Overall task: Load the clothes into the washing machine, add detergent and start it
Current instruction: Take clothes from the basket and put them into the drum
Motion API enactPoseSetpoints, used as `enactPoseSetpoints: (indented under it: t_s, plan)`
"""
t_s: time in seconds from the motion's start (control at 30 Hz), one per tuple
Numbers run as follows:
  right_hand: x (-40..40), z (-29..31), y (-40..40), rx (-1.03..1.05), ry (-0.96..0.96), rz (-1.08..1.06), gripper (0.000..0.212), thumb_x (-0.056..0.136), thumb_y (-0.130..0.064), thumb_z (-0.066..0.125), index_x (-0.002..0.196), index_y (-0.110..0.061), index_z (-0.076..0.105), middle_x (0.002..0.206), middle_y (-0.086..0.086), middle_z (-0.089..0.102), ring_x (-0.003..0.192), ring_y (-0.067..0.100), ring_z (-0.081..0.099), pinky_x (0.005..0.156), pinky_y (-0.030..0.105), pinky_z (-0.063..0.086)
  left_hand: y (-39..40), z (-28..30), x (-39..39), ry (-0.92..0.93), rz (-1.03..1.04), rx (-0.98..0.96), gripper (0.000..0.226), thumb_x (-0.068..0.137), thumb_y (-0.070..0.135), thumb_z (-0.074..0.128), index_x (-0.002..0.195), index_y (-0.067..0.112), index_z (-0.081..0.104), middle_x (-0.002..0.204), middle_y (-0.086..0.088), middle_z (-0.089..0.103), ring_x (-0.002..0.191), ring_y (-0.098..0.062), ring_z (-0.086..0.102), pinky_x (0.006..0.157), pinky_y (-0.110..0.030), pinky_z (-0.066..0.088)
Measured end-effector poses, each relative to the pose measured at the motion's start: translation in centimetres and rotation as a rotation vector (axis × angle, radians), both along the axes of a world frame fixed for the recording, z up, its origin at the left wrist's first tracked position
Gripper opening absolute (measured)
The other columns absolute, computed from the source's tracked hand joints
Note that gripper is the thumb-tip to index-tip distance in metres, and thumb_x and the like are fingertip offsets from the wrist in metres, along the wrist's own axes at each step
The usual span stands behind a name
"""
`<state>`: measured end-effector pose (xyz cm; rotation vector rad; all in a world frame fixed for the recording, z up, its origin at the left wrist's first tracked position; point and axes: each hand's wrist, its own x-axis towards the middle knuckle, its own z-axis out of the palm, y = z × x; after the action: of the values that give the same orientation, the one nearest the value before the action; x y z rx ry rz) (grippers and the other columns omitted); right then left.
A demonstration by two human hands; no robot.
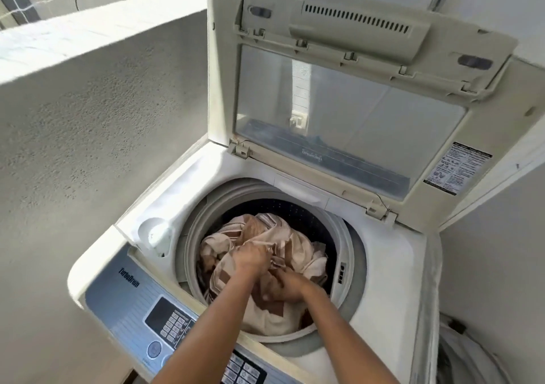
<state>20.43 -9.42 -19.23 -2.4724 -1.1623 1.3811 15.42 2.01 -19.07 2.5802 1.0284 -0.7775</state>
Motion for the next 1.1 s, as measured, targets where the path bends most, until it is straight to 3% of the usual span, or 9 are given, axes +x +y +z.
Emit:
enactPoseSetpoints:
  t_s: [0.1, 0.2, 0.27, 0.4, 0.57, 0.73, 0.9, 1.0, 1.1]
  plan:
    - [1.5, 3.7, -2.0, 0.119, -0.098, -0.165, 0.051, 0.087, -0.056, 0.054, 0.125, -0.022, 0.057, 0.124, 0.009, 0.062, 0.115, 0.028, 0.057, 0.092, 0.038, 0.047, -0.8, 3.6, -0.2, -0.198, 0.032, 0.099, 0.037, 0.097, 0.029, 0.034, 0.121, 0.013, 0.056, 0.125, -0.013, 0.06, 0.117, -0.033, 0.054, 0.099, -0.042, 0.039]
    - [2.8, 8.7, -4.1, 0.273, -0.317, -0.305, 0.042, 0.094, -0.049, 0.046, 0.106, -0.013, 0.065, 0.108, 0.01, 0.067, 0.103, 0.027, 0.062, 0.074, 0.031, 0.043, -2.6, 8.1, 0.9, -0.302, 0.056, 0.061, 0.033, 0.093, 0.021, 0.037, 0.117, 0.012, 0.058, 0.123, -0.013, 0.061, 0.116, -0.033, 0.055, 0.096, -0.043, 0.04]
    - [3.3, 12.2, -5.9, 0.386, -0.433, -0.406, 0.036, 0.096, -0.042, 0.045, 0.102, -0.014, 0.066, 0.105, 0.008, 0.068, 0.101, 0.028, 0.062, 0.073, 0.032, 0.044, -4.8, 11.3, 2.7, -0.4, 0.029, 0.034, 0.031, 0.091, 0.02, 0.04, 0.113, 0.015, 0.061, 0.118, -0.011, 0.063, 0.112, -0.032, 0.058, 0.092, -0.043, 0.044]
    - [4.2, 16.7, -11.6, 0.523, -0.623, -0.578, 0.029, 0.097, -0.035, 0.041, 0.108, -0.018, 0.063, 0.104, 0.011, 0.069, 0.098, 0.033, 0.064, 0.074, 0.037, 0.048, -12.0, 16.2, 7.3, -0.624, -0.164, -0.035, 0.027, 0.088, 0.018, 0.044, 0.104, 0.021, 0.065, 0.107, -0.006, 0.067, 0.102, -0.029, 0.063, 0.084, -0.039, 0.05]
    - [6.5, 16.9, -22.5, 0.529, -0.722, -0.827, 0.035, 0.099, -0.032, 0.039, 0.13, -0.026, 0.053, 0.11, 0.013, 0.068, 0.101, 0.037, 0.062, 0.078, 0.039, 0.049, -24.0, 17.9, 11.6, -0.792, -0.39, -0.192, 0.022, 0.09, 0.013, 0.042, 0.101, 0.014, 0.061, 0.103, -0.009, 0.065, 0.097, -0.031, 0.061, 0.074, -0.035, 0.045]
    - [7.3, 12.3, -32.9, 0.44, -0.689, -1.007, 0.031, 0.098, -0.034, 0.042, 0.123, -0.025, 0.059, 0.109, 0.006, 0.07, 0.101, 0.03, 0.064, 0.075, 0.037, 0.049, -34.4, 12.2, 13.5, -0.713, -0.519, -0.336, 0.023, 0.095, 0.02, 0.038, 0.107, 0.014, 0.057, 0.106, -0.006, 0.065, 0.098, -0.027, 0.062, 0.077, -0.036, 0.049]
    - [6.5, 1.1, -42.0, 0.333, -0.512, -1.227, 0.018, 0.095, -0.029, 0.049, 0.098, -0.025, 0.066, 0.092, -0.001, 0.072, 0.088, 0.023, 0.067, 0.07, 0.036, 0.05, -41.6, 1.0, 13.4, -0.467, -0.548, -0.393, 0.029, 0.097, 0.023, 0.034, 0.115, 0.02, 0.057, 0.117, 0.0, 0.063, 0.107, -0.019, 0.059, 0.086, -0.033, 0.047]
    - [6.1, -6.7, -46.1, 0.192, -0.41, -1.241, 0.021, 0.096, -0.035, 0.045, 0.105, -0.03, 0.064, 0.101, -0.006, 0.071, 0.095, 0.019, 0.066, 0.07, 0.031, 0.046, -44.6, -6.9, 13.0, -0.332, -0.509, -0.431, 0.031, 0.097, 0.019, 0.033, 0.116, 0.021, 0.057, 0.121, 0.002, 0.062, 0.111, -0.016, 0.057, 0.089, -0.029, 0.045]
    - [6.3, -14.6, -48.4, 0.111, -0.339, -1.219, 0.025, 0.097, -0.034, 0.043, 0.107, -0.025, 0.064, 0.103, 0.001, 0.071, 0.098, 0.024, 0.064, 0.072, 0.032, 0.046, -46.8, -14.3, 13.8, -0.248, -0.427, -0.452, 0.029, 0.096, 0.017, 0.036, 0.115, 0.018, 0.058, 0.121, -0.003, 0.062, 0.111, -0.022, 0.057, 0.088, -0.031, 0.045]
